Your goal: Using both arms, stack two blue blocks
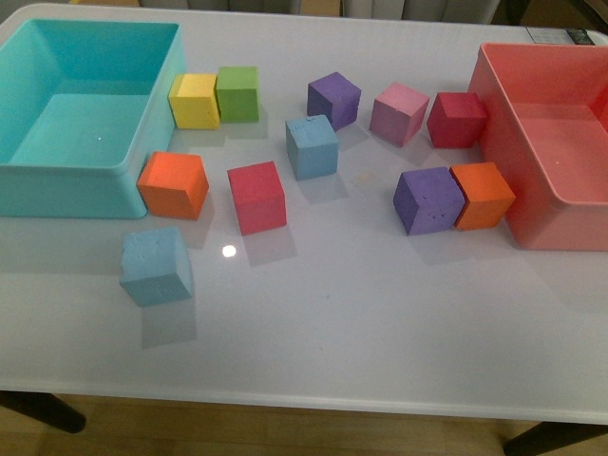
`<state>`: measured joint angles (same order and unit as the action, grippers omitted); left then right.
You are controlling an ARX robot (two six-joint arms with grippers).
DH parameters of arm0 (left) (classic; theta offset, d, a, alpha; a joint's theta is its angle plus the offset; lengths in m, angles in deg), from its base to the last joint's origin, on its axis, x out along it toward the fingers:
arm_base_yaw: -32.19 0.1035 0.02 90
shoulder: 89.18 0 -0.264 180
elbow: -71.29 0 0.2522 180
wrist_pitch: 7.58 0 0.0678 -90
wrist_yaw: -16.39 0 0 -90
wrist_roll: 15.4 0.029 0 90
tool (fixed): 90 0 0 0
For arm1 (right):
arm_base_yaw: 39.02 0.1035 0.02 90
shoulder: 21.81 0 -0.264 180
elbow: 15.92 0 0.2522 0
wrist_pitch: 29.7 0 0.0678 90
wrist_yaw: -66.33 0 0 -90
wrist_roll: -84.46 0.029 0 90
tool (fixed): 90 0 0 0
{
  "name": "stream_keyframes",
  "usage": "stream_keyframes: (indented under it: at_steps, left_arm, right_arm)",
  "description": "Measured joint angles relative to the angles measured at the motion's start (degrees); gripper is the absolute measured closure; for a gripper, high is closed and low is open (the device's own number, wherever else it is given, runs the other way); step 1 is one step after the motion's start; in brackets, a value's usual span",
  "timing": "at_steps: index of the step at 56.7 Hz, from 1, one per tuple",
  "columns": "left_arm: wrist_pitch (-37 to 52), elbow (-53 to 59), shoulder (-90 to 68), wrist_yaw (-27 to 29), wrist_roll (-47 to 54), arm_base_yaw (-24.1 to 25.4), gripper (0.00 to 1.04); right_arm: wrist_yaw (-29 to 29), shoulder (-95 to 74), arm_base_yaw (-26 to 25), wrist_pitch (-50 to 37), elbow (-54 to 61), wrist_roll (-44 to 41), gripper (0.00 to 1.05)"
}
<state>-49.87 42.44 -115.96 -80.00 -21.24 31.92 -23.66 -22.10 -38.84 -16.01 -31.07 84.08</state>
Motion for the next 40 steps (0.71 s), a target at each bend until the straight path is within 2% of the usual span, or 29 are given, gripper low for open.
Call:
stream_keyframes:
  at_steps: [3, 9, 18, 27, 40]
  left_arm:
    - [3.4, -0.7, -4.2, 0.6, 0.2, -0.7, 0.09]
    - [12.8, -2.4, -13.6, 2.4, 0.6, -2.0, 0.09]
    - [25.7, -5.9, -30.6, 6.5, 0.5, -6.4, 0.09]
    - [33.5, -11.1, -47.3, 9.0, -1.8, -12.6, 0.09]
    - [38.5, -15.4, -63.8, 12.3, -5.4, -17.6, 0.09]
  right_arm:
    - [0.0, 0.0, 0.0, 0.0, 0.0, 0.0, 0.21]
    - [0.0, 0.0, 0.0, 0.0, 0.0, 0.1, 0.07]
    - [0.0, 0.0, 0.0, 0.0, 0.0, 0.2, 0.09]
    - [0.0, 0.0, 0.0, 0.0, 0.0, 0.2, 0.09]
    - [0.0, 0.0, 0.0, 0.0, 0.0, 0.2, 0.09]
